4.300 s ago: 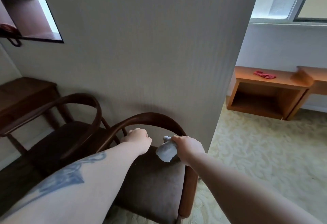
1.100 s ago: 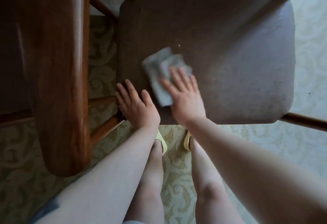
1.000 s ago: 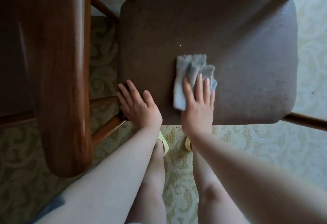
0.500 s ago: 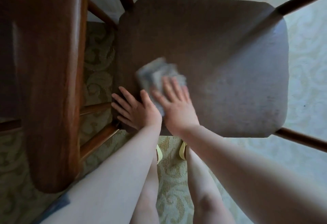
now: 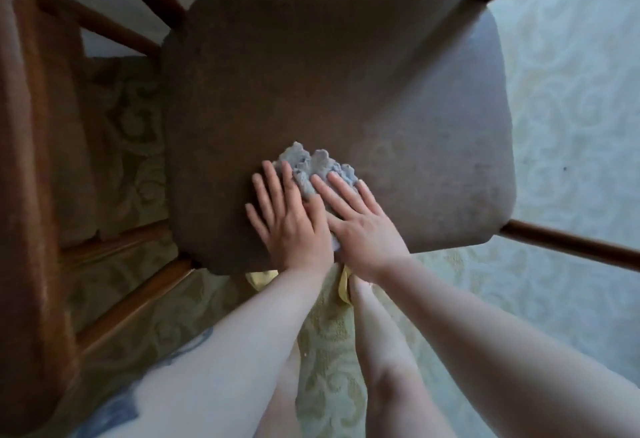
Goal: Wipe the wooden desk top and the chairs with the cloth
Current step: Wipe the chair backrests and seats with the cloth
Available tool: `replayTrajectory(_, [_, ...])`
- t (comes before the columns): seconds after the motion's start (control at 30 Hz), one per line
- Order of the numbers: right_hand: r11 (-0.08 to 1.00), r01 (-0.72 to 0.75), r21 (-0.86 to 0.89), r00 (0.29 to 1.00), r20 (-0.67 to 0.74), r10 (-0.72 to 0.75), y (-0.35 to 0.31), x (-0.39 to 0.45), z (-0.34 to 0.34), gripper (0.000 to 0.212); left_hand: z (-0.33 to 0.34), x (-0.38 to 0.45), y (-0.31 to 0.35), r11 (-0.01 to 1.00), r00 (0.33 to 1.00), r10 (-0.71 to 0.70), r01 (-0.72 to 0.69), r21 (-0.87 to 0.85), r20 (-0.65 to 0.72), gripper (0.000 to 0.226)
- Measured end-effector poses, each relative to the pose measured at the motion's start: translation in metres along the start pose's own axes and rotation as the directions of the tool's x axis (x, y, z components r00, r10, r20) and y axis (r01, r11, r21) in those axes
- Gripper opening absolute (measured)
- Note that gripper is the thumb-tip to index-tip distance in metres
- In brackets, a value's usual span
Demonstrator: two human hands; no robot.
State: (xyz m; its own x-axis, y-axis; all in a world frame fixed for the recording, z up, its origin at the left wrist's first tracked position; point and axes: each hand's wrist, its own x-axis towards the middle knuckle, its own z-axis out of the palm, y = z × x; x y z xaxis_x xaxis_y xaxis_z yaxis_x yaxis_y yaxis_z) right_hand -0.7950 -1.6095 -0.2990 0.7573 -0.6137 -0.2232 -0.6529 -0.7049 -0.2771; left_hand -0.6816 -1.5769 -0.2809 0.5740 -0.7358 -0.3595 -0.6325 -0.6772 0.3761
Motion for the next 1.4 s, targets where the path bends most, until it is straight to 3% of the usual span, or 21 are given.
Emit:
replayTrajectory(0.07, [0.917,-0.396,0.054,0.914,-0.067,0.399,0.027,-0.030,0.000,0.087,0.013,-0.009,0.008,0.996,0.996,0.079,-0.080,0.031,0.042,0.066])
replayTrajectory(0.17, [0.277,-0.884,0.376,0.264,-0.088,0.961,0.017,-0.076,0.010,0.097,0.027,-0.014,0.020,0.995,0.997,0.060,-0.064,0.074,0.052,0.066])
replayTrajectory(0.2, [0.187,-0.904,0.383,0.173,-0.073,0.982,0.002,-0.080,0.015,0.096,0.030,-0.014,0.023,0.995,0.998,0.047,-0.050,0.081,0.042,0.067])
replayTrajectory(0.27, [0.298,-0.887,0.352,0.287,-0.085,0.954,-0.017,-0.073,0.021,0.097,0.033,-0.014,0.030,0.994,0.998,0.053,-0.054,0.094,0.020,0.069])
replayTrajectory(0.33, [0.685,-0.683,0.252,0.674,-0.142,0.725,-0.008,-0.067,0.019,0.090,0.034,-0.013,0.035,0.991,0.997,0.077,-0.080,0.105,0.028,0.071])
replayTrajectory(0.4, [0.889,-0.440,0.124,0.874,-0.166,0.456,0.034,-0.068,0.010,0.076,0.035,-0.012,0.038,0.989,0.996,0.088,-0.091,0.113,0.029,0.071])
replayTrajectory(0.47, [0.732,-0.662,0.158,0.718,-0.145,0.681,0.069,-0.079,0.000,0.082,0.036,-0.011,0.043,0.987,0.995,0.098,-0.101,0.126,0.030,0.071])
replayTrajectory(0.53, [0.315,-0.892,0.324,0.300,-0.094,0.949,0.066,-0.081,-0.007,0.094,0.039,-0.013,0.051,0.984,0.993,0.116,-0.119,0.133,0.034,0.071])
replayTrajectory(0.57, [0.228,-0.913,0.340,0.217,-0.069,0.974,0.051,-0.075,-0.007,0.096,0.041,-0.013,0.057,0.984,0.992,0.120,-0.124,0.129,0.036,0.071])
replayTrajectory(0.6, [0.288,-0.900,0.328,0.280,-0.073,0.957,0.034,-0.068,-0.006,0.092,0.044,-0.015,0.064,0.986,0.992,0.115,-0.120,0.117,0.044,0.071])
replayTrajectory(0.7, [0.791,-0.567,0.228,0.778,-0.165,0.606,0.024,-0.048,0.000,0.057,0.048,-0.017,0.080,0.989,0.993,0.094,-0.101,0.111,0.068,0.071])
replayTrajectory(0.77, [0.919,-0.377,0.114,0.908,-0.149,0.391,0.066,-0.043,-0.007,0.058,0.048,-0.012,0.085,0.985,0.993,0.096,-0.104,0.136,0.067,0.068])
replayTrajectory(0.83, [0.785,-0.610,0.109,0.777,-0.114,0.619,0.103,-0.052,-0.015,0.078,0.045,-0.004,0.086,0.985,0.996,0.057,-0.067,0.159,0.062,0.066])
replayTrajectory(0.9, [0.500,-0.843,0.199,0.490,-0.097,0.866,0.101,-0.062,-0.022,0.093,0.043,0.001,0.084,0.986,0.999,-0.017,0.009,0.169,0.048,0.066])
replayTrajectory(0.93, [0.473,-0.856,0.209,0.466,-0.085,0.881,0.089,-0.063,-0.022,0.095,0.042,0.002,0.083,0.984,0.998,-0.038,0.030,0.173,0.047,0.067])
replayTrajectory(1.03, [0.861,-0.486,0.150,0.868,-0.028,0.495,0.059,-0.060,-0.016,0.078,0.040,0.003,0.083,0.981,0.997,-0.057,0.048,0.189,0.044,0.068])
replayTrajectory(1.1, [0.990,-0.117,0.084,0.993,0.041,0.114,0.083,-0.041,-0.025,0.070,0.037,0.007,0.079,0.980,0.995,-0.099,0.092,0.179,0.027,0.068])
replayTrajectory(1.2, [0.971,-0.239,-0.026,0.970,0.038,0.240,0.137,-0.007,-0.045,0.074,0.029,0.016,0.067,0.973,0.986,-0.162,0.164,0.160,-0.025,0.068])
replayTrajectory(1.3, [0.715,-0.693,0.094,0.715,-0.038,0.698,0.142,-0.003,-0.055,0.083,0.022,0.020,0.048,0.957,0.969,-0.244,0.248,0.149,-0.046,0.070])
replayTrajectory(1.33, [0.708,-0.699,0.102,0.707,-0.054,0.705,0.127,-0.007,-0.051,0.084,0.021,0.020,0.042,0.952,0.963,-0.265,0.270,0.144,-0.053,0.071])
replayTrajectory(1.4, [0.870,-0.486,0.085,0.872,-0.024,0.489,0.090,-0.013,-0.038,0.084,0.018,0.022,0.033,0.945,0.953,-0.296,0.302,0.128,-0.066,0.072])
